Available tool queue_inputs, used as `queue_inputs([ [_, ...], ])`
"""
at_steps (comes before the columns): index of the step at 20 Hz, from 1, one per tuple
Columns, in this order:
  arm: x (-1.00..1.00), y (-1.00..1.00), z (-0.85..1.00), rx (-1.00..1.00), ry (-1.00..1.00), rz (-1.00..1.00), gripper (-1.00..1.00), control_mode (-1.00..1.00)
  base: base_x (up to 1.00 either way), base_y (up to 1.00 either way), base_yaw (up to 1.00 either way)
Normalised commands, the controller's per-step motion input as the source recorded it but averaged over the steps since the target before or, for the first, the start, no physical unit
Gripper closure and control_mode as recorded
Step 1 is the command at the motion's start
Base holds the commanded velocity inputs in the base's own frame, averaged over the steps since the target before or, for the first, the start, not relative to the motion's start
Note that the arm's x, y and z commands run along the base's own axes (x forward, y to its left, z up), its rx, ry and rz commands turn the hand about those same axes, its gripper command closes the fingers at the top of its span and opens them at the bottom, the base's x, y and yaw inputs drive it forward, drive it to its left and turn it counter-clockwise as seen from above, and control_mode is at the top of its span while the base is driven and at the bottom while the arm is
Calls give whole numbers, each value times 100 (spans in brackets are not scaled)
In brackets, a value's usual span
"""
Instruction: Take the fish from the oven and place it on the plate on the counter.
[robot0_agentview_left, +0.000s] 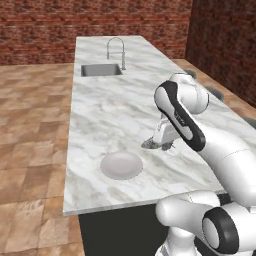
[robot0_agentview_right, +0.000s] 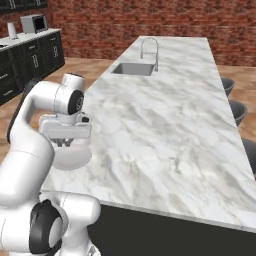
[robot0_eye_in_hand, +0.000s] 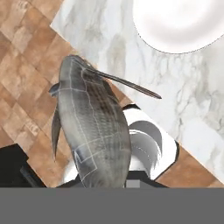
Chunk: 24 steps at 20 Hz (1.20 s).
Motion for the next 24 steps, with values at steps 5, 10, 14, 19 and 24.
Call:
queue_inputs([
  [5, 11, 5, -47, -6, 1, 1, 100, -100, 0, 0, 0],
  [10, 12, 1, -83, -1, -8, 0, 100, -100, 0, 0, 0],
  [14, 42, 14, -63, 0, -18, 0, 100, -100, 0, 0, 0],
  [19, 82, 21, -36, 0, -20, 0, 100, -100, 0, 0, 0],
  [24, 100, 29, -21, 0, -10, 0, 100, -100, 0, 0, 0],
])
